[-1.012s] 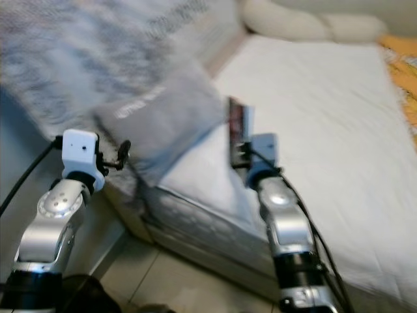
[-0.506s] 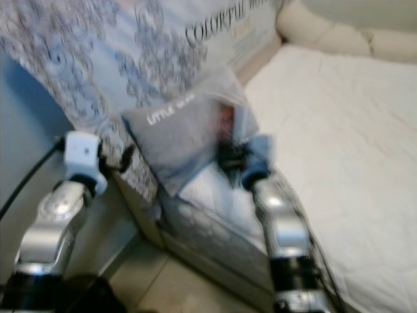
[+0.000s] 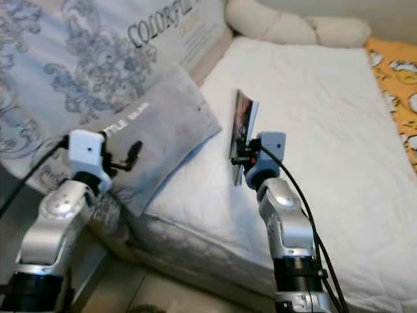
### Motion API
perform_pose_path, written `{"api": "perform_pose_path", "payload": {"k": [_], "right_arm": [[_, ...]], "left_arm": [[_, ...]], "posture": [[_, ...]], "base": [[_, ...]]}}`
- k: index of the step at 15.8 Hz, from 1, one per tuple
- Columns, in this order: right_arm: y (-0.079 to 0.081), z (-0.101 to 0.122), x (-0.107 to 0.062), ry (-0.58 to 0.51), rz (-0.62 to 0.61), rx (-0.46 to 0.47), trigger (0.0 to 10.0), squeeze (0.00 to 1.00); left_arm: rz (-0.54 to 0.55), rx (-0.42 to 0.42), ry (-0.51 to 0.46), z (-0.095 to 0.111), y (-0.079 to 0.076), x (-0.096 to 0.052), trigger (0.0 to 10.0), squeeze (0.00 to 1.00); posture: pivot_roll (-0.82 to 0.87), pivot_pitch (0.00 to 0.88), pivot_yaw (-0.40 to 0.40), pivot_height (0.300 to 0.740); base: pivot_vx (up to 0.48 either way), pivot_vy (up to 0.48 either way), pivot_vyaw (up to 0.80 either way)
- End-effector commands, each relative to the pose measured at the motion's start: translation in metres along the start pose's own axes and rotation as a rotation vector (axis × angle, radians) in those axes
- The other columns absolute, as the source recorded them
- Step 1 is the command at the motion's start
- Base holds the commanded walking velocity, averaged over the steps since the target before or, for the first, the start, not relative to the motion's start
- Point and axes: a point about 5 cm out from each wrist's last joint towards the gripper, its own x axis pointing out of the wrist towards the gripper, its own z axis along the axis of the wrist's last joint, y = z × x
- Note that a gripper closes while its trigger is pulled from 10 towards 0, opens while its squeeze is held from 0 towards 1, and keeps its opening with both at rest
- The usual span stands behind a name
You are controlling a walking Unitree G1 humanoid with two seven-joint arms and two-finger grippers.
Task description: Clean up the room
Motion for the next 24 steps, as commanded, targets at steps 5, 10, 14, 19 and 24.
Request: {"api": "perform_pose_path", "payload": {"k": [5,10,14,19,24], "right_arm": [[0.022,0.011,0.003,-0.050,0.091,0.007,10.0,0.00],[0.014,0.008,-0.004,-0.013,0.055,0.014,10.0,0.00],[-0.015,0.001,0.004,0.128,-0.041,0.112,10.0,0.00],[-0.050,-0.018,0.025,0.376,0.008,0.400,10.0,0.00],[-0.058,-0.018,0.037,0.428,0.009,0.501,10.0,0.00]], "left_arm": [[0.007,0.007,-0.010,0.003,0.007,-0.003,10.0,0.00],[-0.119,0.009,0.008,0.002,-0.003,-0.017,10.0,0.00],[-0.260,0.050,0.040,-0.003,-0.013,-0.022,10.0,0.00],[-0.529,0.094,0.165,-0.006,-0.016,-0.031,10.0,0.00],[-0.691,0.142,0.243,-0.004,-0.014,-0.042,10.0,0.00]], "posture": [[0.02,0.000,0.047,0.740],[-0.01,0.000,0.070,0.740],[-0.02,0.000,0.080,0.740],[0.00,0.000,0.099,0.740],[0.07,0.000,0.080,0.740]], "base": [[0.319,0.000,0.00],[0.124,0.000,0.00],[0.000,0.000,0.00],[0.000,0.000,0.00],[0.000,0.000,0.00]]}}
